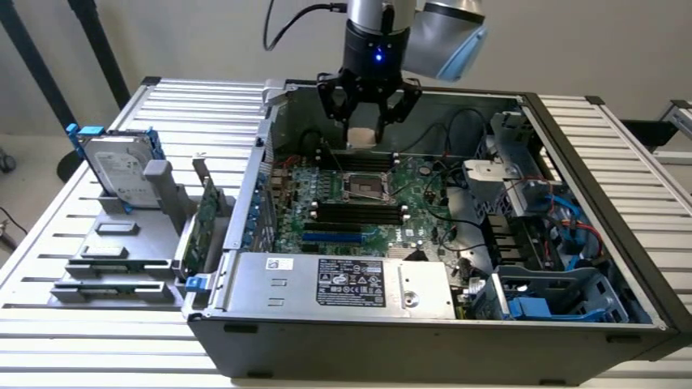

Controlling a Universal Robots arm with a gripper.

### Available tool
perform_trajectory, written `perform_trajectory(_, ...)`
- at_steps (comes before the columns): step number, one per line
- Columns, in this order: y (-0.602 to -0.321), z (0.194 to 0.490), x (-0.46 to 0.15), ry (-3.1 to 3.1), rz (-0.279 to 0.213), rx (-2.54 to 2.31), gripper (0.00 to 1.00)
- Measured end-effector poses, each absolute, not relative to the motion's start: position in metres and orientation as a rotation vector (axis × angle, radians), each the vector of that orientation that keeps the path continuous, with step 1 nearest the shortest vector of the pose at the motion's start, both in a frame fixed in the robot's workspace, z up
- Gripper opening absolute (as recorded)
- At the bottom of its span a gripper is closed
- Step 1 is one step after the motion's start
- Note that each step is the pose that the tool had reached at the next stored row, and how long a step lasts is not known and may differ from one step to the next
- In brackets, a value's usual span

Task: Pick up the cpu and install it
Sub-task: 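Pick up the cpu and move it towards the insertion slot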

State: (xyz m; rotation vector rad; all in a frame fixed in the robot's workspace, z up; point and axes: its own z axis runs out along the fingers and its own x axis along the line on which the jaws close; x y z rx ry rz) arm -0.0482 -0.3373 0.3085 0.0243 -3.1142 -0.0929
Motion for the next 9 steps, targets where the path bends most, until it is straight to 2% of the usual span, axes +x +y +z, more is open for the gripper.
perform_trajectory(9,-0.330,0.292,-0.039,-3.114,-0.093,0.024,0.55)
